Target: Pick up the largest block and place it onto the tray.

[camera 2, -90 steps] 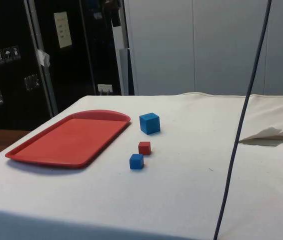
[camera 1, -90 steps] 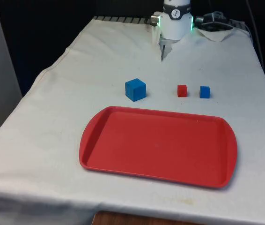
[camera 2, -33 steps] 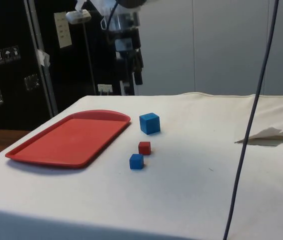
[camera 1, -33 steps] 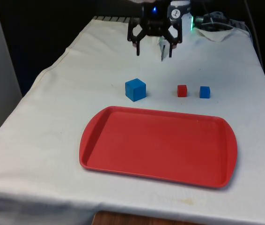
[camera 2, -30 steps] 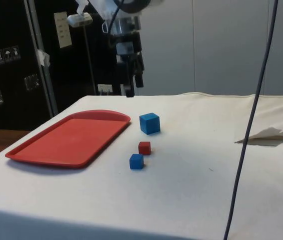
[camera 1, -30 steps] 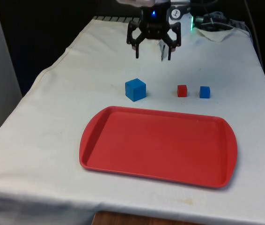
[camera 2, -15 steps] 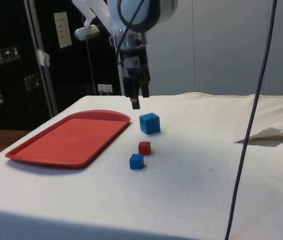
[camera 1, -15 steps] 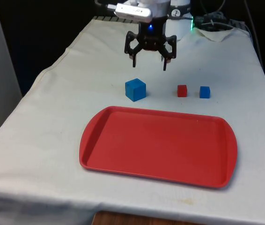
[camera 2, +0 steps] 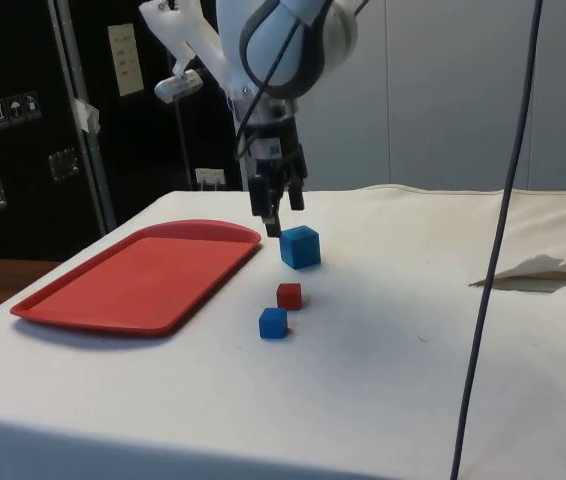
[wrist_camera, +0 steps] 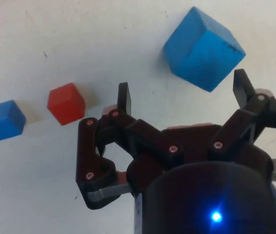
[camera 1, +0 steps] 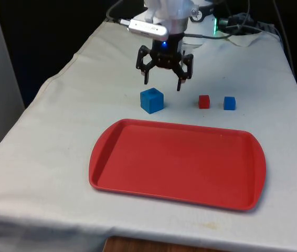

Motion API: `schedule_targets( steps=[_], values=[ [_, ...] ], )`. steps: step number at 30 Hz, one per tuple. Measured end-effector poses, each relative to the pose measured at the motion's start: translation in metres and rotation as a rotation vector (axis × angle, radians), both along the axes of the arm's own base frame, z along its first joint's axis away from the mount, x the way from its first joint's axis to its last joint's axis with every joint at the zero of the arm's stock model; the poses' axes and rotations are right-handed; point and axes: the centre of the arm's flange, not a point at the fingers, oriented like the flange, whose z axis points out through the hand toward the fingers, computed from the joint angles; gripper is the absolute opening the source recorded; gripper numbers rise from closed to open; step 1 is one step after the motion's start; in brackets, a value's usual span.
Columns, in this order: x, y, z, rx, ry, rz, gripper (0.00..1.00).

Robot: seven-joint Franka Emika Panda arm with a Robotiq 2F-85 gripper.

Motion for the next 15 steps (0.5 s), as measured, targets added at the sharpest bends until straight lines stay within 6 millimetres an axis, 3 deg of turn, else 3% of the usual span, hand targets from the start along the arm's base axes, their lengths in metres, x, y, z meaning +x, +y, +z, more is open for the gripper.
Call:
schedule_targets(
  steps=[15],
  values=[
    [0.001, -0.003, -0.012, -0.025, -0.019, -0.098, 1.00]
  ],
)
